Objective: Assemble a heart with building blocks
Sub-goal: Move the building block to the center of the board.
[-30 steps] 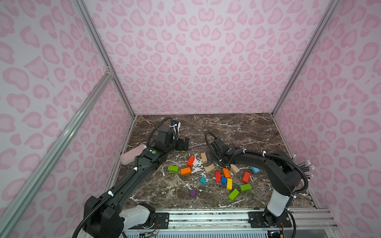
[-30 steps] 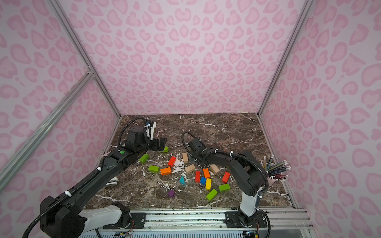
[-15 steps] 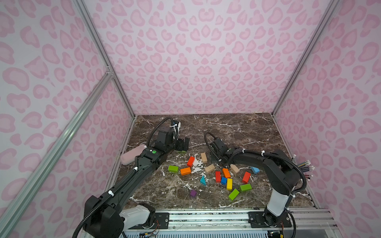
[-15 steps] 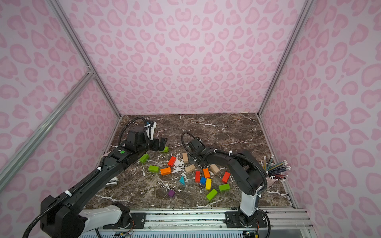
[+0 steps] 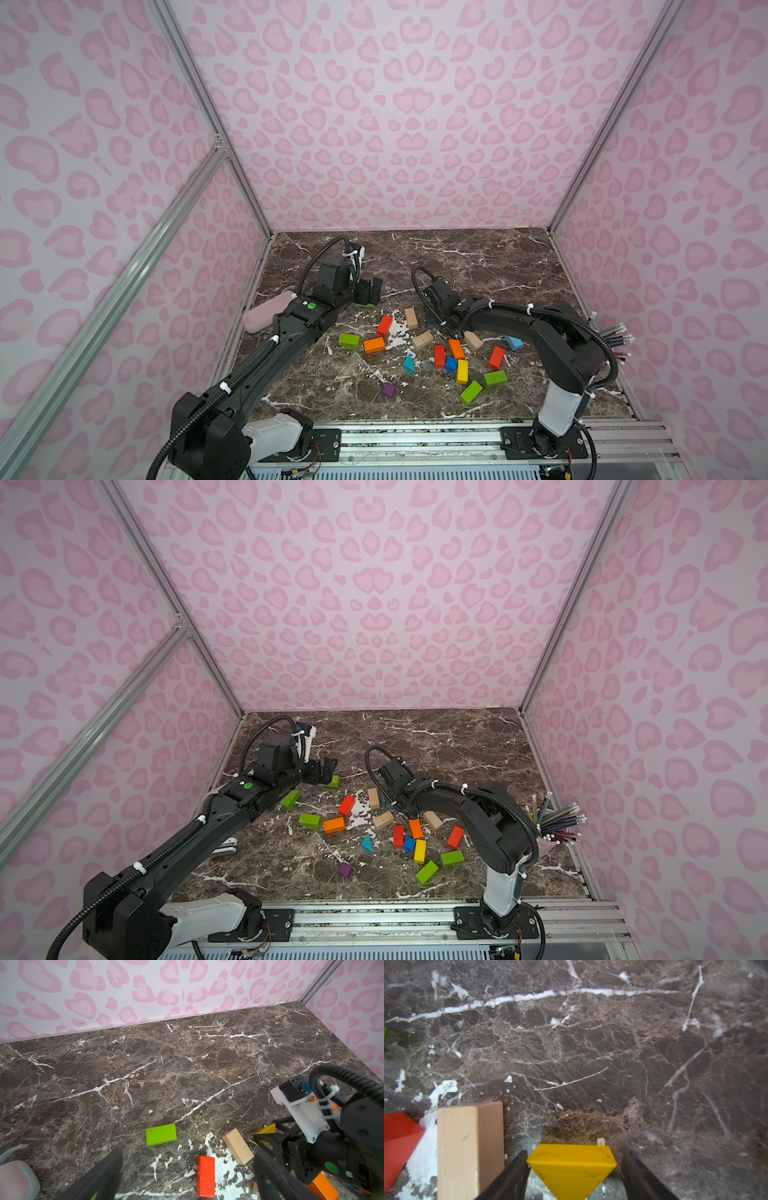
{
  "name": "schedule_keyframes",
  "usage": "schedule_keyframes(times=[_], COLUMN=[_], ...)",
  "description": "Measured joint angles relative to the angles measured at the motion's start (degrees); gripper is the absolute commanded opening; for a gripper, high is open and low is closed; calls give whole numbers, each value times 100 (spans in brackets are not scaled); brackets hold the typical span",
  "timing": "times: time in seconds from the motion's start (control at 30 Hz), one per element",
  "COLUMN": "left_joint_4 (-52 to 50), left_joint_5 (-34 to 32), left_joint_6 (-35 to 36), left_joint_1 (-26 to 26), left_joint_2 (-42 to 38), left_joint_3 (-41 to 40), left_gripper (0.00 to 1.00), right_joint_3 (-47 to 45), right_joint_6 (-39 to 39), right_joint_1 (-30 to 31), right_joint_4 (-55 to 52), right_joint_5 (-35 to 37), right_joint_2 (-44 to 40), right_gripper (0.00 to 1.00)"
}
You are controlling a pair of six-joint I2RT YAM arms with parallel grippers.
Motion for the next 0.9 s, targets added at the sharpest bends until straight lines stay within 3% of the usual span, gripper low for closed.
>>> schedule_keyframes(times=[0.9], left_joint_4=[0], left_joint_5=[83], left_joint_6=[-2], left_joint_1=[0], left_joint_2=[31], left_joint_3=[0], left_gripper=[100], right_joint_3=[-52], right_joint_6=[-186], right_joint_1=[-142], right_joint_4=[33], right_joint_5=[212], right_joint_2=[-44], right_gripper=[66])
